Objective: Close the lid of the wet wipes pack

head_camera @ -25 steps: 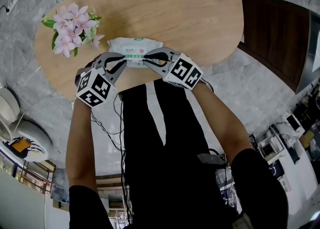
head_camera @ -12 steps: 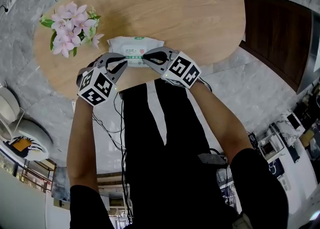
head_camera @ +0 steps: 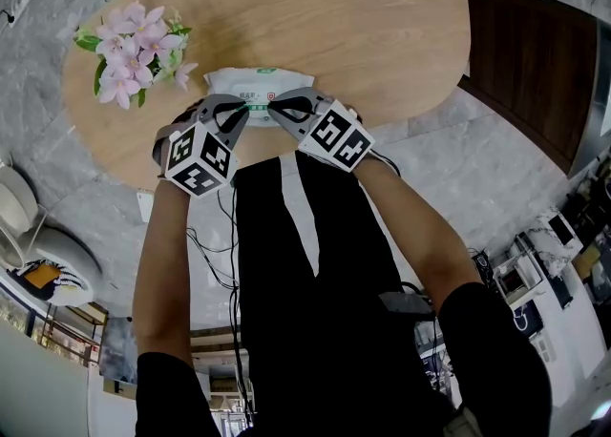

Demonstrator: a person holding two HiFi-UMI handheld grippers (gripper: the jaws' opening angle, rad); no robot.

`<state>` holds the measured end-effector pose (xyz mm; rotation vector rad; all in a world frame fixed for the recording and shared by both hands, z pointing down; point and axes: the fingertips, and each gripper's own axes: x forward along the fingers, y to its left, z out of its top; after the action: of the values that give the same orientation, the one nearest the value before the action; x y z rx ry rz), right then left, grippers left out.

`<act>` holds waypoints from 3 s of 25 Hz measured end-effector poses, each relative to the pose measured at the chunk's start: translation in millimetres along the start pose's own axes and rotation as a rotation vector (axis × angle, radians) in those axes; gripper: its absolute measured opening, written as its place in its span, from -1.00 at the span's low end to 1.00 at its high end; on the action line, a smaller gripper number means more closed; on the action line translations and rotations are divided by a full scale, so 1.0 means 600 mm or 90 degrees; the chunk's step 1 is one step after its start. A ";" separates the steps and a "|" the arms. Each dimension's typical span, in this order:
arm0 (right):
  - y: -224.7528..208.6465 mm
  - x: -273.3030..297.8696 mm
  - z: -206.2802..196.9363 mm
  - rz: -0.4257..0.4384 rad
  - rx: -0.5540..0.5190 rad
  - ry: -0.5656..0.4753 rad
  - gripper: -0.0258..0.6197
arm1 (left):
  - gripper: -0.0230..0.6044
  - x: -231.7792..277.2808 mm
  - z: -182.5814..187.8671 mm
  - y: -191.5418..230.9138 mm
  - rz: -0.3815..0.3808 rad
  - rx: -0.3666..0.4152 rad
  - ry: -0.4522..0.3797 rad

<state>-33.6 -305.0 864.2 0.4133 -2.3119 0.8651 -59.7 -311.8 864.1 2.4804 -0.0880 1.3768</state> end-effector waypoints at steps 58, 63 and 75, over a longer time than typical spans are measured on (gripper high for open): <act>0.045 -0.150 0.144 -0.128 0.023 0.041 -0.89 | -0.85 -0.180 0.123 0.011 0.133 -0.118 -0.052; 0.107 -0.275 0.254 -0.133 -0.008 -0.037 -0.89 | -0.86 -0.319 0.222 -0.018 0.147 -0.172 -0.170; 0.255 -0.605 0.567 -0.122 -0.138 -0.310 -0.89 | -0.86 -0.673 0.461 -0.065 0.213 -0.189 -0.486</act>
<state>14.0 -396.8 354.2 0.8043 -2.7116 0.4450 -42.4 -392.1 380.2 2.6430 -0.8305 0.3817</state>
